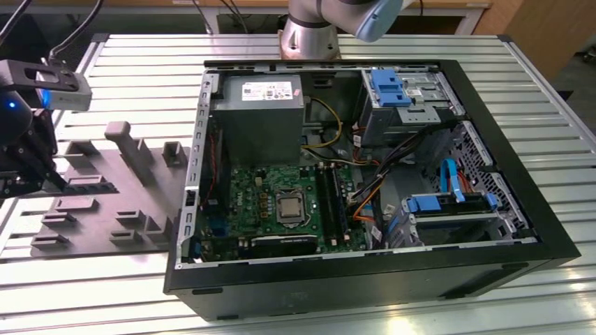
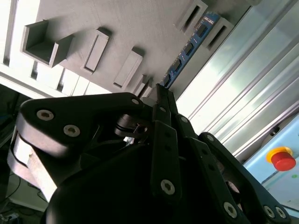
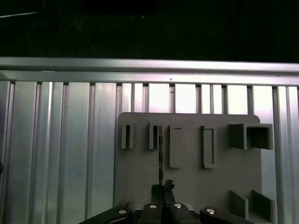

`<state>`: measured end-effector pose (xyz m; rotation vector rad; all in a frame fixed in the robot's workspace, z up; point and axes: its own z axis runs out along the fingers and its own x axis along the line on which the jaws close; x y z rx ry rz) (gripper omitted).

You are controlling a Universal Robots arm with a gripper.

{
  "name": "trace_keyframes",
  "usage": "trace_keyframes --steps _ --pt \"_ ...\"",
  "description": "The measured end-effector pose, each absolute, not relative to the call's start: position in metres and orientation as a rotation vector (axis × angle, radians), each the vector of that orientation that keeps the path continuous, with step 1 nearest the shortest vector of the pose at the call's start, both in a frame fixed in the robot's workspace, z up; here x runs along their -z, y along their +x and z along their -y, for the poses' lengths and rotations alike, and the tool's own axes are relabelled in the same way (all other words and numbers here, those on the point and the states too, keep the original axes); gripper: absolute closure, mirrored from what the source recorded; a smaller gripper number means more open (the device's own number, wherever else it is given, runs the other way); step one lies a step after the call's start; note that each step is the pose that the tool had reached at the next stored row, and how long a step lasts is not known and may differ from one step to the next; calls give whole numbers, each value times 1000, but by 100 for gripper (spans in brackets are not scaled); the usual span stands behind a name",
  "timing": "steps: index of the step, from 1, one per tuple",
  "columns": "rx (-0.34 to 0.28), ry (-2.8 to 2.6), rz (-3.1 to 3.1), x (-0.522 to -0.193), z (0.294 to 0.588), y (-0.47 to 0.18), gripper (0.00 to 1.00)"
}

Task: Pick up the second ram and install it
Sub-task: 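Pick up the second ram and move it above second insertion slot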

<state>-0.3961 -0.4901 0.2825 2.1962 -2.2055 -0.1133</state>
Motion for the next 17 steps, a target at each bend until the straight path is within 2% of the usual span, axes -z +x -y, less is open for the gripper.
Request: trace_keyframes --steps 17 --pt "118 2199 2207 -308 490 -396 88"
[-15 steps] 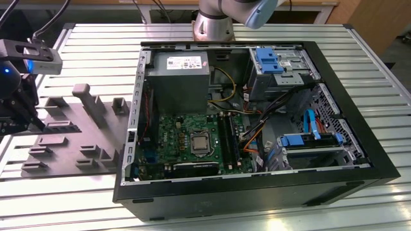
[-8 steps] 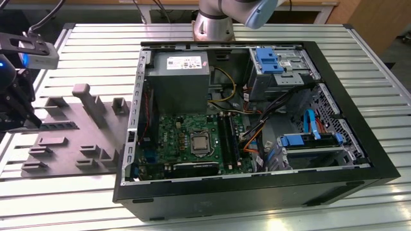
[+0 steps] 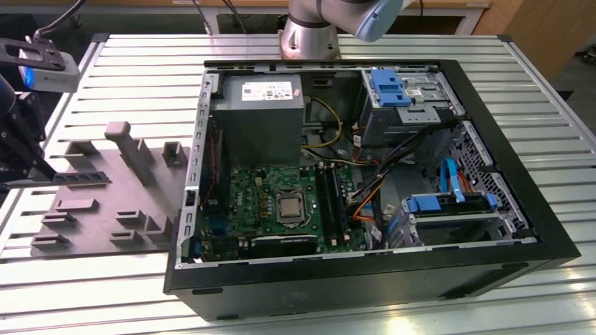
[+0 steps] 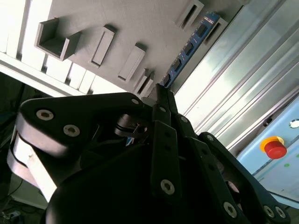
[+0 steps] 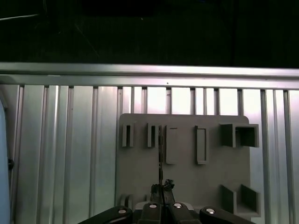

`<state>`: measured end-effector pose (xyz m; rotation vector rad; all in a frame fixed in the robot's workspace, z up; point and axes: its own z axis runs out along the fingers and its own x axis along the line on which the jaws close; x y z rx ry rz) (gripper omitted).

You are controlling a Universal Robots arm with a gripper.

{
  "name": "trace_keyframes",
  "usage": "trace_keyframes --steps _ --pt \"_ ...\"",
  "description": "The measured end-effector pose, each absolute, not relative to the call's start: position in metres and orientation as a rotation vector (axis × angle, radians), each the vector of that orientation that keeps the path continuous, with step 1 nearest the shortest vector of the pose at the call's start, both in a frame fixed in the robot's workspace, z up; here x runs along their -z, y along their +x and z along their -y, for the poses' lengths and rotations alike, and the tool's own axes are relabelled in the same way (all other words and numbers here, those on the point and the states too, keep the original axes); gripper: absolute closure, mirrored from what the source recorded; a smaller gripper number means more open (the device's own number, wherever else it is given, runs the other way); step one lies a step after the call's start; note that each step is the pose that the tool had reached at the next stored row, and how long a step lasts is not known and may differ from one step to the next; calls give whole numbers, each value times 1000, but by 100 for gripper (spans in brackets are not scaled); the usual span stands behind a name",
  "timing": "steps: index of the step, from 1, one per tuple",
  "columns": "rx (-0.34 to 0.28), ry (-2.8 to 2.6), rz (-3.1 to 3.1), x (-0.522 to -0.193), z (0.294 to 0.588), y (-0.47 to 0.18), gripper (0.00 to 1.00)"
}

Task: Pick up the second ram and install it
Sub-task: 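Pick up the second ram and move it above second insertion slot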

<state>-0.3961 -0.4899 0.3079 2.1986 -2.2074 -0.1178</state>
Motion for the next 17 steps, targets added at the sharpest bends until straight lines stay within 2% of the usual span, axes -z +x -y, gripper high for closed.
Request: trace_keyframes --steps 17 --pt "134 2207 2215 -342 490 -396 88"
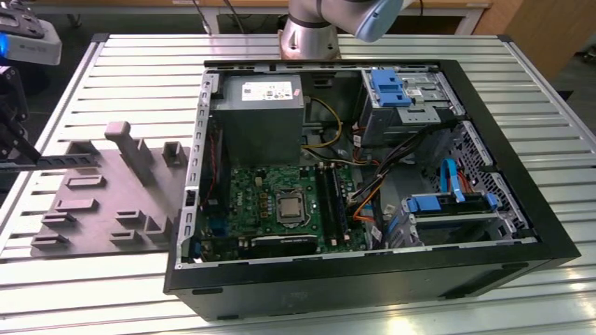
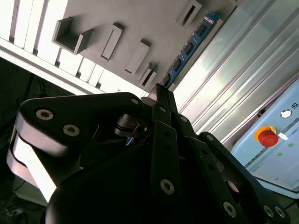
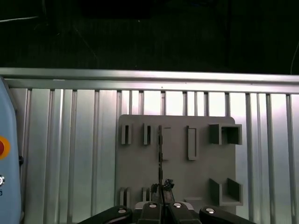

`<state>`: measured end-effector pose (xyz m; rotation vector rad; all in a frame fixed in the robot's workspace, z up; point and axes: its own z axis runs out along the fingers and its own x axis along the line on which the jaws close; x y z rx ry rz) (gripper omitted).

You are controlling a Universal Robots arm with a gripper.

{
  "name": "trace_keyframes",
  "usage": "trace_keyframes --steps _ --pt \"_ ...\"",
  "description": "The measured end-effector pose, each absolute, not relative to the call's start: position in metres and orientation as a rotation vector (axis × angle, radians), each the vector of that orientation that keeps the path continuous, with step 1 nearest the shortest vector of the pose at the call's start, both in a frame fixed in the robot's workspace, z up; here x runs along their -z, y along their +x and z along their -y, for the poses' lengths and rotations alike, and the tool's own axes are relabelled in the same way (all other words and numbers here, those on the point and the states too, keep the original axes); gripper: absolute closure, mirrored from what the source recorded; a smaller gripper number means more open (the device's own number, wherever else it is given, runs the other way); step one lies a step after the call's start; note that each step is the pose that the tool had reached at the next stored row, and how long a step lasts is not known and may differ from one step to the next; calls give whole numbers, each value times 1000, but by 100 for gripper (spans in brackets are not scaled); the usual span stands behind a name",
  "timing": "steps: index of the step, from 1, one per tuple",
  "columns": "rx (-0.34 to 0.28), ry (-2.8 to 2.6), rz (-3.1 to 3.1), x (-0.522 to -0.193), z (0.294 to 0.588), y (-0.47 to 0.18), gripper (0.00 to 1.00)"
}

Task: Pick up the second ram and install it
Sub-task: 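Pick up the second ram and move it above second insertion slot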

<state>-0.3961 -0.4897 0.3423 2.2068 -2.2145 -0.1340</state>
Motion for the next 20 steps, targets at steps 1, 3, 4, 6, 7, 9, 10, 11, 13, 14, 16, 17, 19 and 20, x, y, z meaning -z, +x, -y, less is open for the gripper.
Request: trace_keyframes --steps 1,3,4,6,7,9,10,11,13,14,16,17,19,20 --pt "135 2207 2215 -345 490 -396 88" --pt "137 2208 2216 -348 490 -396 88" --pt "138 2209 2216 -350 490 -396 88" --pt "140 2210 2217 -354 490 -396 88" --pt "141 2210 2218 -356 490 -396 88" --pt "144 2211 2218 -359 490 -396 88" --pt "145 2212 2219 -361 489 -396 88" --pt "146 2212 2219 -363 489 -396 88" --pt "148 2213 2220 -367 489 -396 88" --pt "149 2214 2221 -368 489 -396 88" --pt "151 2215 2221 -372 489 -396 88" --pt "151 2215 2222 -373 489 -396 88" --pt "153 2216 2222 -377 489 -396 88" --pt "153 2216 2222 -378 489 -396 88"
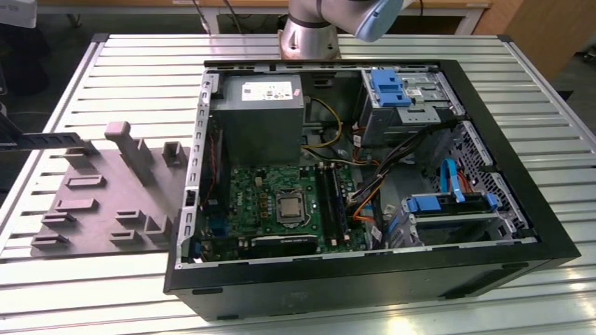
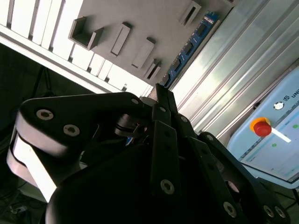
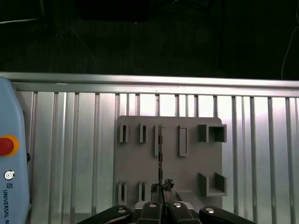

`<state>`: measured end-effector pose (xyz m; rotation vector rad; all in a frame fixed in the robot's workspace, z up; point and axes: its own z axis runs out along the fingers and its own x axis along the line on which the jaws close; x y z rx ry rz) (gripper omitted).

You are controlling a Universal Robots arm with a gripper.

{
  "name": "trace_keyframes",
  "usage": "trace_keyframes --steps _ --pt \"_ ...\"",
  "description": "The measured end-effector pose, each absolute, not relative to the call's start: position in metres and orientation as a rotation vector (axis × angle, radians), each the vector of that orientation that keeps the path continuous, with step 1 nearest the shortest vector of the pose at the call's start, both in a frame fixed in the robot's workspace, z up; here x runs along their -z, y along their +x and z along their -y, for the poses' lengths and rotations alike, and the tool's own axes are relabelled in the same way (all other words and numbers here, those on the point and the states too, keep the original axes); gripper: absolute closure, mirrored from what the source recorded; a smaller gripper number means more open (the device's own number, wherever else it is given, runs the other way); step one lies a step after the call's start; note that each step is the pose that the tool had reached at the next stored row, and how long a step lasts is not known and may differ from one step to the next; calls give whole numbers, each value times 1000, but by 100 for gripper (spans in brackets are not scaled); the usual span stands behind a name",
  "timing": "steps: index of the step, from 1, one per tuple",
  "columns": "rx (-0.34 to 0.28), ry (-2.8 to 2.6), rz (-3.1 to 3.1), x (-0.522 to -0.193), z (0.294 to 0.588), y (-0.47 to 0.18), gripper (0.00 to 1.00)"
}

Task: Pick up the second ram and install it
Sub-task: 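Pick up the second ram and move it above second insertion slot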

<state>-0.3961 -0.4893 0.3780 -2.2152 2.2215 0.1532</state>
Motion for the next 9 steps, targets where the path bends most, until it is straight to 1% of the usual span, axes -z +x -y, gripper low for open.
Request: trace_keyframes --steps 9 --pt "-159 -2212 -2218 -395 489 -396 88"
